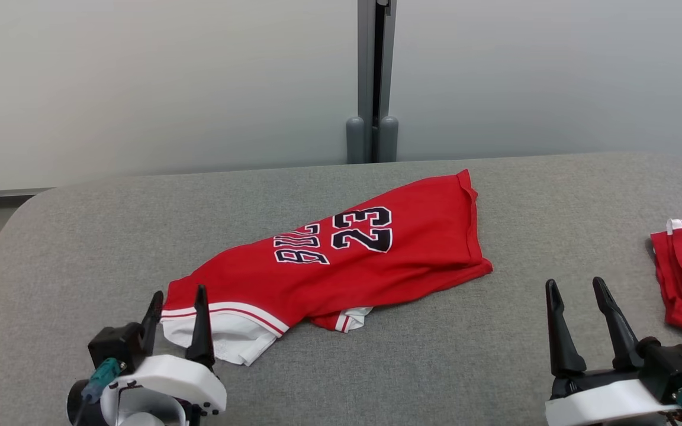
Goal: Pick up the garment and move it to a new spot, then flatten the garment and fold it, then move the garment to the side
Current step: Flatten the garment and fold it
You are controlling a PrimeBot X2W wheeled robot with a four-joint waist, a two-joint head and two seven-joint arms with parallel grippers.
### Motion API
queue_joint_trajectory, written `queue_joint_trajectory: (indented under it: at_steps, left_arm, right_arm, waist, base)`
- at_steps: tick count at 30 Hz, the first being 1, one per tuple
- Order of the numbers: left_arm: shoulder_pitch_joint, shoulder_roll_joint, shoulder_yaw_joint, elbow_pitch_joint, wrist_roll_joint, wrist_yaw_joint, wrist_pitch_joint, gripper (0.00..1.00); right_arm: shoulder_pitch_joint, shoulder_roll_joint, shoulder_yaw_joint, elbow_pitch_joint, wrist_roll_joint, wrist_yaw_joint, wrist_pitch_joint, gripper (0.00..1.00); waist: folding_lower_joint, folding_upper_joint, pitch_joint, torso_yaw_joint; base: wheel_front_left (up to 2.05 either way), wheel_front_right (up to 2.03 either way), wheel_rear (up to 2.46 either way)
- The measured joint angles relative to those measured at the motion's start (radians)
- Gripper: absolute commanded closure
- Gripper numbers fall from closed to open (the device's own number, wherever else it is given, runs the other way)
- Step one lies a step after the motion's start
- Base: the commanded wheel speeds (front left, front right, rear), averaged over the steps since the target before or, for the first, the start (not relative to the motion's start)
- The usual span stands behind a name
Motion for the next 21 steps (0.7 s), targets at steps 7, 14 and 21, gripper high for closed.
queue_joint_trajectory:
  at_steps: [7, 14, 21]
  left_arm:
    - [0.047, -0.016, -0.025, -0.048, 0.017, -0.005, -0.009, 0.00]
    - [0.055, -0.032, -0.074, -0.051, 0.029, -0.019, -0.003, 0.00]
    - [0.020, -0.042, -0.122, -0.041, 0.043, -0.038, 0.011, 0.00]
  right_arm:
    - [0.020, 0.001, -0.002, 0.007, 0.012, 0.000, -0.001, 0.00]
    - [-0.065, -0.015, -0.045, 0.123, 0.046, 0.000, 0.043, 0.00]
    - [-0.243, -0.054, -0.128, 0.326, 0.085, 0.000, 0.112, 0.00]
  waist:
    - [0.0000, 0.0000, -0.008, 0.037]
    - [0.0000, 0.0000, 0.018, 0.088]
    - [0.0000, 0.0000, 0.104, 0.149]
  base:
    - [0.00, 0.00, 0.00]
    - [0.00, 0.00, 0.00]
    - [0.00, 0.00, 0.00]
